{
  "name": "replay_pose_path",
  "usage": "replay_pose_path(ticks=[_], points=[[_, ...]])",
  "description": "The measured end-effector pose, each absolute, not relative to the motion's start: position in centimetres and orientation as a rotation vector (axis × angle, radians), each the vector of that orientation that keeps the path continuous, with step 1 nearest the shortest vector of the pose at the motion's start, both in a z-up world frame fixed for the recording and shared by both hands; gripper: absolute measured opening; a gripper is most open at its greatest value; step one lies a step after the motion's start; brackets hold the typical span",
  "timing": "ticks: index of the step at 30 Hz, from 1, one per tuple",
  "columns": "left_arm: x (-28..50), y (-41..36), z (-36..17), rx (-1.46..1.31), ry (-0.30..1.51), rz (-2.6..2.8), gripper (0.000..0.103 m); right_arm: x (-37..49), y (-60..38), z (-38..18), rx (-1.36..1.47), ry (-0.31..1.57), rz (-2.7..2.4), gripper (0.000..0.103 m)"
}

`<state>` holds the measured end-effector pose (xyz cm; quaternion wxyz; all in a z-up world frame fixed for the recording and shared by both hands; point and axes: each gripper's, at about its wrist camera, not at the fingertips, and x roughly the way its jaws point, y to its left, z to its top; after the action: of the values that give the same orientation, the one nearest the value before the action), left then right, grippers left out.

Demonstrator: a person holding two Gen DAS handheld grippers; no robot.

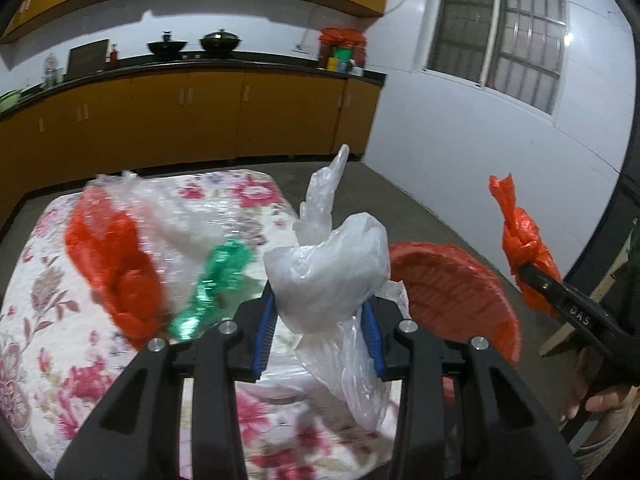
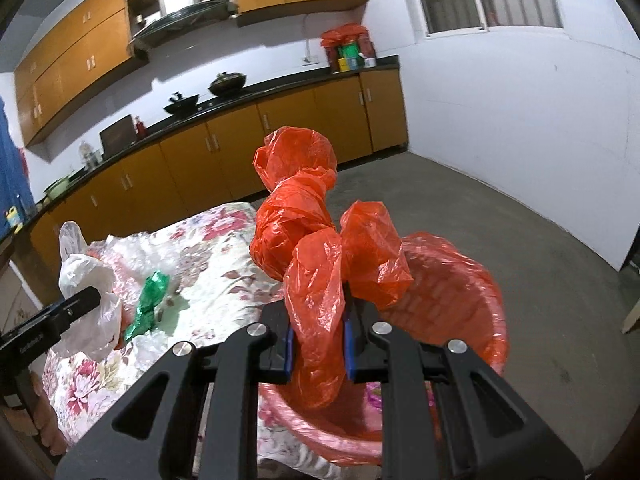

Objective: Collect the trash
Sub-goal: 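Move both bags over the wastebasket and open both grippers to drop them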

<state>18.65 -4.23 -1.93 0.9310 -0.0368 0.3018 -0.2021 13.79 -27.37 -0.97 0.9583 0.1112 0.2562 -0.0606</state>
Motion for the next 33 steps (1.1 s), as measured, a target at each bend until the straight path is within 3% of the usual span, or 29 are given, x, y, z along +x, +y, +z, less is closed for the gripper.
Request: replay_pose_path(ticks=[23,26,29,33], points=[[21.1,-15.9,-3.7,-0.011,0.689,-0.61,0.039,13.7,-30.8,-0.9,0.302,0.506,-0.16,0.019],[21.7,-17.0,-4.4,-0.008,0.706,-0.623,0.041,14.1,-31.4,-1.2,0.319,0.517,-0.158,0.024],[22.3,-18.0,-5.5,-0.003,0.738,-0.635,0.049,14.4,-31.9,-1.6,0.331,0.527,-0.157,0.041],[22.9,-18.6,-6.9,0.005,0.772,-0.636,0.055,14.5,-32.5,-1.9,0.353,0.537,-0.163,0.047]])
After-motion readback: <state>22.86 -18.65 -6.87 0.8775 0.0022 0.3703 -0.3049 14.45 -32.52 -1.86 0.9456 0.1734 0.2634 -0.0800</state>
